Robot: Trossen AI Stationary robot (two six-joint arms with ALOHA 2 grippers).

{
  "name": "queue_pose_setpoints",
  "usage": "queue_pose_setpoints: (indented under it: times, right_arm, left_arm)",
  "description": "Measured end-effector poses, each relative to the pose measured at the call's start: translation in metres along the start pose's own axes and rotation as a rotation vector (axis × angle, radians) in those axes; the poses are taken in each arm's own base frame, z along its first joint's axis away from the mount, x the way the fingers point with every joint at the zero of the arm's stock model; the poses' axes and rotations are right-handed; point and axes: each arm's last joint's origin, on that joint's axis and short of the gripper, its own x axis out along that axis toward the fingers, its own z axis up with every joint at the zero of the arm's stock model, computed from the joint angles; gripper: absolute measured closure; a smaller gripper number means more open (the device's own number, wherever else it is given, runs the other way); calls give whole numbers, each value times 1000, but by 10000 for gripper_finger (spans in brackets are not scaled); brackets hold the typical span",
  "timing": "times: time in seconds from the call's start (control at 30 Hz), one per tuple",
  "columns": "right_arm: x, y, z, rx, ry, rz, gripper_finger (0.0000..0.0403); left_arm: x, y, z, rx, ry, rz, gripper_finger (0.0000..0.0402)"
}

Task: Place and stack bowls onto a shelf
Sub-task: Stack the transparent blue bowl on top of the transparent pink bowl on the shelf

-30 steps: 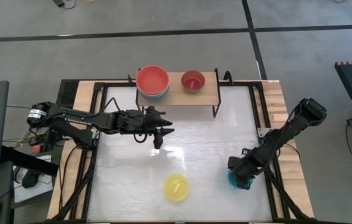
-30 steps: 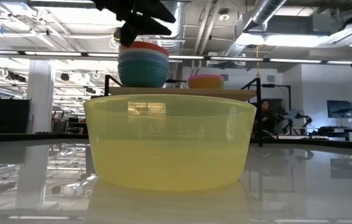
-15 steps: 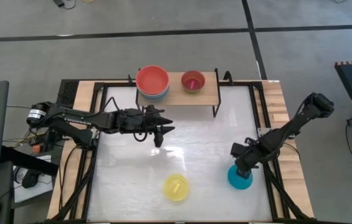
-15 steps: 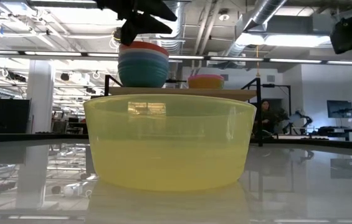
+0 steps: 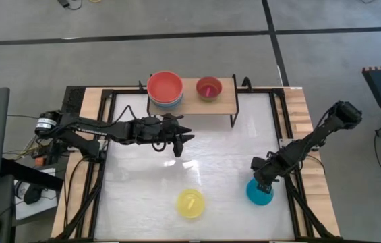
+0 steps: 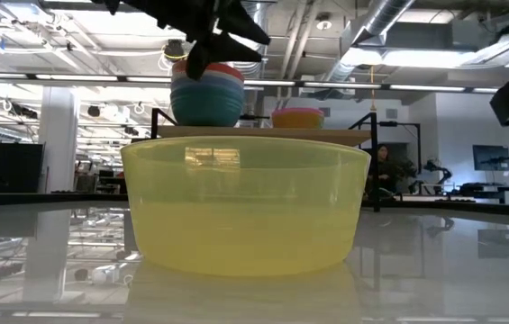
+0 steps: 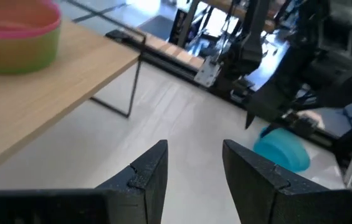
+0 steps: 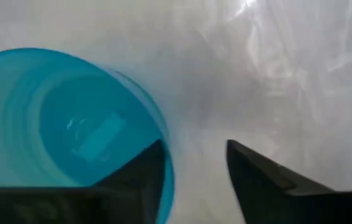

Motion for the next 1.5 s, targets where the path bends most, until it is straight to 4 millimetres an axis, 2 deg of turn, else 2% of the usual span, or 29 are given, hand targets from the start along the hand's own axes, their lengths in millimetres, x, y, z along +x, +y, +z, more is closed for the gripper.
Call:
queue_pose_setpoints:
  times: [0.23,0.27,0.5,0.63,0.8,0.93,1.13,1.4,1.5]
  right_arm:
    - [-1,-4,13,73,-65,27,368]
    - [-2,-4,16,85,-86,41,380]
    - [-21,-9,40,247,-297,35,363]
    - [-43,-10,59,325,-451,14,380]
    - [-71,-10,80,375,-620,-22,380]
    - [-89,-14,91,421,-713,-50,380]
    - [-105,-19,102,370,-774,-99,380]
    - [-125,-20,113,257,-840,-136,380]
    - [-129,-19,115,216,-860,-138,380]
  left_arm:
    - [23,-1,-8,-2,22,-51,264]
    - [27,-2,-7,-2,22,-54,264]
    - [57,-3,8,7,38,-87,265]
    - [76,-6,15,78,95,-117,265]
    - [91,-15,28,153,172,-106,265]
    - [96,-20,39,202,207,-94,265]
    - [96,-21,51,237,188,-58,265]
    - [96,-12,51,212,209,5,265]
    - [95,-13,49,212,214,53,279]
